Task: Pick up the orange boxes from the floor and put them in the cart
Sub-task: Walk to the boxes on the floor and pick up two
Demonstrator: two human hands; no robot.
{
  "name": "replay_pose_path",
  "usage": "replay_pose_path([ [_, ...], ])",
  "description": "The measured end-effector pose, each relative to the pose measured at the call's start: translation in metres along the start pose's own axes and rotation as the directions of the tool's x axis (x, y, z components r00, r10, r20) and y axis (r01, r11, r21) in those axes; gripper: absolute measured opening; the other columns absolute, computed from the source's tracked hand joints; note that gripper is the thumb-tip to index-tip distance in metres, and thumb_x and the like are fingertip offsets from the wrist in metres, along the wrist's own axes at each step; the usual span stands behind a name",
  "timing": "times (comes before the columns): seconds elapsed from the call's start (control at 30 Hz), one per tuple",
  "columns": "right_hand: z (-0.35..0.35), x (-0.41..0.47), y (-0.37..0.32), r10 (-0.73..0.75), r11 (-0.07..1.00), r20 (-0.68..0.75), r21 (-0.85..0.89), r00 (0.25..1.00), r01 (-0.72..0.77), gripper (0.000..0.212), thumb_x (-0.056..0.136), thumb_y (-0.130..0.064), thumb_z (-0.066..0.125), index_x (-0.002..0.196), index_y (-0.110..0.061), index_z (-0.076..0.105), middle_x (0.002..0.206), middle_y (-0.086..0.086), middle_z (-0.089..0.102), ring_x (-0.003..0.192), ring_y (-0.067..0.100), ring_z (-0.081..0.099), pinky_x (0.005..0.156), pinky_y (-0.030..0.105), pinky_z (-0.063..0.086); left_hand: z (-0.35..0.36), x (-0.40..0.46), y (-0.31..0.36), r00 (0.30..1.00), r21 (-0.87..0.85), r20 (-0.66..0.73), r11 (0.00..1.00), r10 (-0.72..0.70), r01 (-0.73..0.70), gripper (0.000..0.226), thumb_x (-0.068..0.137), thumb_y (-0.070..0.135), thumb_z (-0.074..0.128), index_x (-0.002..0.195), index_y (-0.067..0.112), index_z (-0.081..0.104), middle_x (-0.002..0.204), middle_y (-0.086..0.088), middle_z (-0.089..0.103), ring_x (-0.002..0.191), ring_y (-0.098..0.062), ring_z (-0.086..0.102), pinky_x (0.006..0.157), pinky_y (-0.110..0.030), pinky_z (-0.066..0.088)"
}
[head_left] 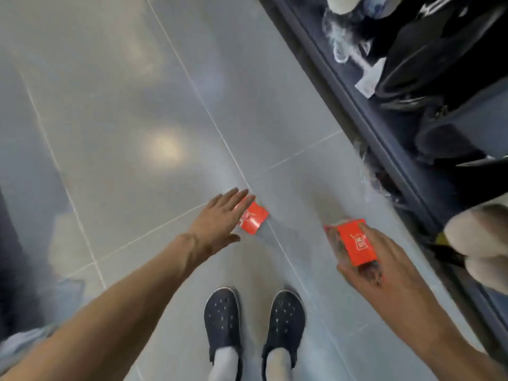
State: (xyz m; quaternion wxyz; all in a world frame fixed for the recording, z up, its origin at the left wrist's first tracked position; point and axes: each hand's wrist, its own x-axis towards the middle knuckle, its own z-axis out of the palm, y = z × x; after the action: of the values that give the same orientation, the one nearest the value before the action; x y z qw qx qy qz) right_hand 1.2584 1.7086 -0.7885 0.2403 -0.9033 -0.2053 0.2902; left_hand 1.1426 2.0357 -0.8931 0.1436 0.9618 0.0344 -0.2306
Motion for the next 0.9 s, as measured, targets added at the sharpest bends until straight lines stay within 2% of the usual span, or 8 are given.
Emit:
replay_pose_path([
  [0.07,0.032,0.001,0.02,0.057,0.998,-0.029,0.011,0.998,-0.057,0.072,0.081,-0.051,0.069,0.144,-0.048,0.033,0.141,-0.032,0.032,0.138,0.003,0.034,0.11,0.026,0.026,0.042,0.027,-0.013,0.998,0.077,0.061,0.997,0.011,-0.016,0.109,0.08,0.036,0.079,0.157,0.023,0.003,0.165,-0.004,0.005,0.151,-0.024,0.003,0.121,-0.041,0.012],
  [0.13,0.062,-0.001,0.037,0.06,0.998,-0.038,0.029,0.997,-0.059,0.078,0.078,-0.051,0.069,0.145,-0.051,0.029,0.142,-0.04,0.027,0.136,-0.002,0.032,0.109,0.029,0.026,0.071,0.049,-0.022,0.996,0.158,0.083,0.986,0.032,-0.045,0.107,0.08,0.03,0.079,0.157,0.024,0.005,0.165,-0.004,0.007,0.151,-0.026,0.005,0.121,-0.043,0.012],
  [0.23,0.094,-0.005,0.055,0.075,0.996,-0.022,0.059,0.997,-0.073,0.082,0.081,-0.043,0.073,0.145,-0.057,0.022,0.143,-0.05,0.018,0.133,-0.016,0.025,0.11,0.034,0.029,0.09,0.069,-0.03,0.992,0.17,-0.007,0.977,0.128,-0.125,0.095,0.071,0.022,0.084,0.151,0.021,0.032,0.151,-0.008,0.041,0.141,-0.034,0.032,0.118,-0.047,0.021],
  [0.33,0.101,-0.008,0.062,0.155,0.985,0.017,0.067,0.988,-0.156,0.077,0.08,-0.053,0.064,0.148,-0.044,0.03,0.152,-0.03,0.028,0.138,-0.009,0.025,0.114,0.036,0.033,0.084,0.069,-0.032,0.984,0.159,-0.059,0.975,0.166,-0.155,0.089,0.063,0.027,0.086,0.141,0.018,0.045,0.129,-0.008,0.055,0.12,-0.035,0.048,0.114,-0.052,0.025],
  [0.47,0.077,-0.002,0.057,0.192,0.98,-0.002,0.061,0.981,-0.192,0.076,0.085,-0.054,0.065,0.15,-0.038,0.028,0.156,-0.017,0.032,0.143,0.004,0.028,0.115,0.035,0.032,0.054,0.039,-0.012,0.991,0.055,-0.103,0.995,0.084,-0.079,0.083,0.067,0.035,0.08,0.14,0.017,0.044,0.119,-0.008,0.054,0.103,-0.034,0.046,0.094,-0.045,0.043],
  [0.63,0.055,0.031,0.071,0.329,0.934,-0.086,0.177,0.94,-0.311,0.081,0.081,-0.062,0.063,0.149,-0.034,0.029,0.15,-0.007,0.041,0.132,0.015,0.045,0.109,0.043,0.043,0.021,-0.008,0.021,0.989,-0.156,-0.136,0.987,-0.052,0.031,0.086,0.071,0.054,0.068,0.145,0.018,0.042,0.122,-0.007,0.047,0.105,-0.03,0.041,0.091,-0.045,0.046],
  [0.8,0.081,0.08,0.124,0.485,0.867,-0.064,0.166,0.872,-0.47,0.095,0.083,-0.055,0.071,0.155,-0.024,0.018,0.157,0.003,0.031,0.141,0.024,0.036,0.113,0.046,0.034,0.033,-0.031,0.035,0.979,-0.331,-0.154,0.941,-0.132,0.075,0.086,0.071,0.061,0.064,0.143,0.019,0.043,0.127,-0.005,0.044,0.114,-0.028,0.043,0.09,-0.041,0.045],
  [0.9,0.115,0.095,0.148,0.522,0.85,-0.073,0.13,0.85,-0.511,0.106,0.075,-0.06,0.077,0.153,-0.015,0.022,0.151,0.01,0.037,0.139,0.03,0.037,0.114,0.049,0.033,0.056,-0.035,0.031,0.98,-0.362,-0.171,0.932,-0.1,0.032,0.084,0.074,0.06,0.064,0.142,0.017,0.043,0.135,-0.002,0.049,0.116,-0.026,0.048,0.094,-0.042,0.041],
])
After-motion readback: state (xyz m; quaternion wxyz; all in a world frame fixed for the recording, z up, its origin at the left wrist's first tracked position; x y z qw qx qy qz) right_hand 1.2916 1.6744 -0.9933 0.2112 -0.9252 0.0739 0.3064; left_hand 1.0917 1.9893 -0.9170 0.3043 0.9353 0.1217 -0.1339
